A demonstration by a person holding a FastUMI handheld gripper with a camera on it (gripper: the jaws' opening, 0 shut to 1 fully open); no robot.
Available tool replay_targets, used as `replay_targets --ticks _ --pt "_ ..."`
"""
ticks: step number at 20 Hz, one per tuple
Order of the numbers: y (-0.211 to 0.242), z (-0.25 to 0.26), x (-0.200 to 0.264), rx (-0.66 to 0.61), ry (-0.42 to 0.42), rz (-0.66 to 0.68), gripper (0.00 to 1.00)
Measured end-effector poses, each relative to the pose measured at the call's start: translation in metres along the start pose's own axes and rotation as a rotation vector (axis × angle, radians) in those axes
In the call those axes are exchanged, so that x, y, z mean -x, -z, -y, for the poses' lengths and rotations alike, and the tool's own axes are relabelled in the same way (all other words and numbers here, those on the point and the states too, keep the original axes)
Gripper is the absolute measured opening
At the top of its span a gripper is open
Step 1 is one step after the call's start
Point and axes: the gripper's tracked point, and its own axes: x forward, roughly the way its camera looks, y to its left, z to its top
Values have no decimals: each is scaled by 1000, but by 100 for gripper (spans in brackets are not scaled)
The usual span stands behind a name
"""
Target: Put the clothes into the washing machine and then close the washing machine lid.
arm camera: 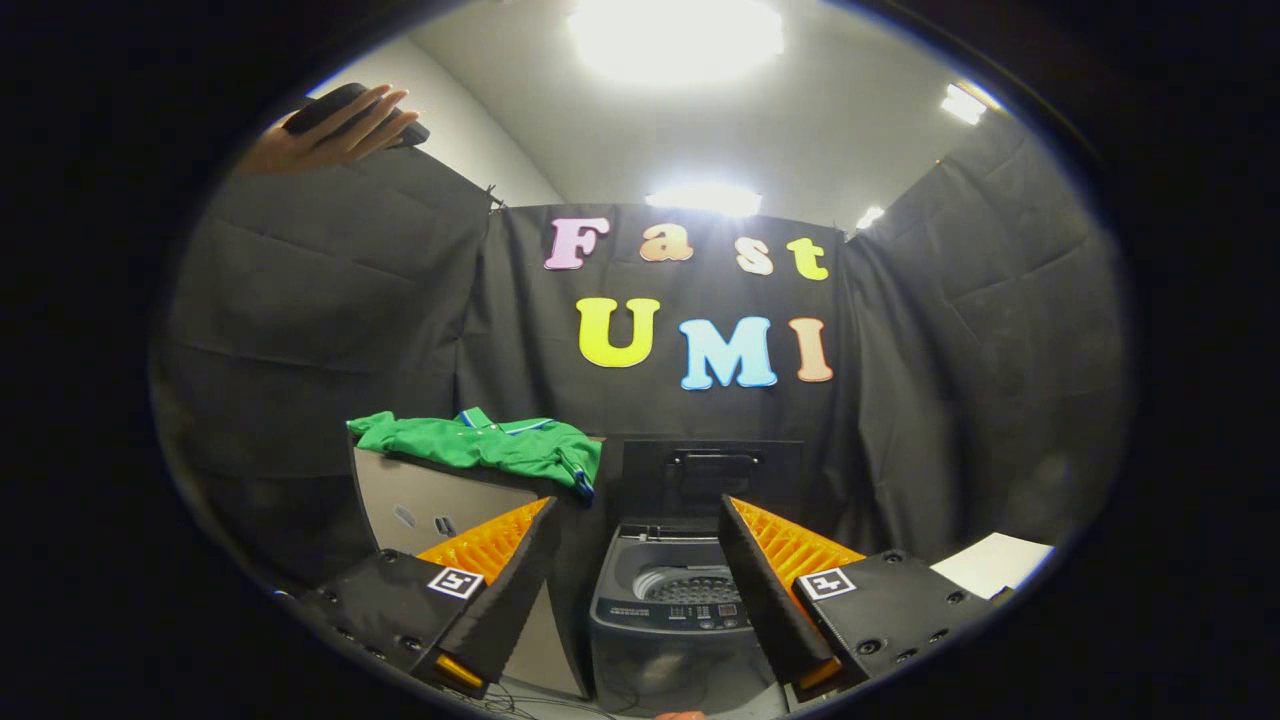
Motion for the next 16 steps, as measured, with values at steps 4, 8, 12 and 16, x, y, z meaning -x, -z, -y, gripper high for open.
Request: replay_targets --ticks 4,8,12,16 --pt "-51 -9 -37 32 -53 67 98" --pt "-81 -31 -88 22 -159 54 98" --pt "-106 -49 -135 -4 -216 25 98" --pt "-137 -85 -176 73 -262 60 98"
